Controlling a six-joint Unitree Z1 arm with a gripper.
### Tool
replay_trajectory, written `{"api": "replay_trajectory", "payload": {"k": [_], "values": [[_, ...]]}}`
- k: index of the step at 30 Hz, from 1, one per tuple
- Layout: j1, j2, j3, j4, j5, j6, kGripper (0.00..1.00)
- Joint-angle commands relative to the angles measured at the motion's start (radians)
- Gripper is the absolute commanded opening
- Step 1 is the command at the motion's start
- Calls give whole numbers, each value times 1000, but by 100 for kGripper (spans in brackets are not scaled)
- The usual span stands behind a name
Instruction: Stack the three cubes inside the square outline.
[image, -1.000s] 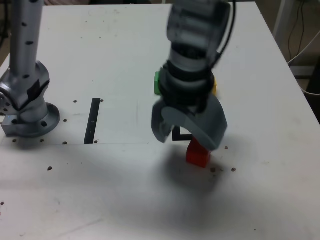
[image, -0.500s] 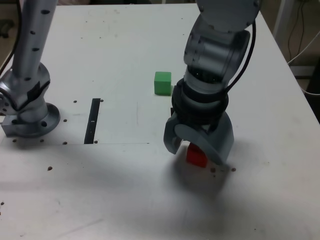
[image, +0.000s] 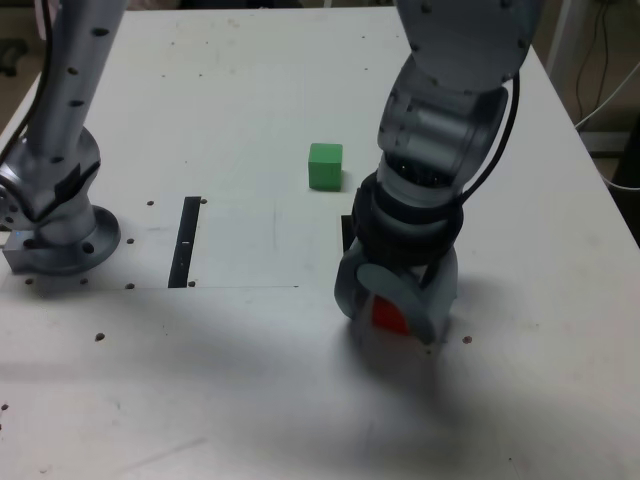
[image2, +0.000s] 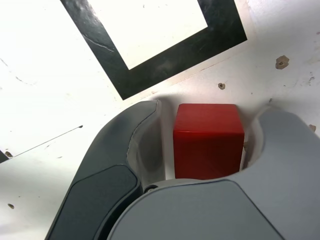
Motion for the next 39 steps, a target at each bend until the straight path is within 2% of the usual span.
{"api": "replay_trajectory", "payload": {"k": [1, 6, 10, 26, 34, 39], "values": [[-2, 2, -2, -3, 1, -1, 48], [-2, -8, 0, -16, 11, -3, 36], [-2, -11, 5, -25, 12, -3, 32], [9, -49, 5, -4, 25, 4, 28], [88, -127, -1, 46, 13, -14, 28], [157, -142, -6, 87, 2, -61, 28]]}}
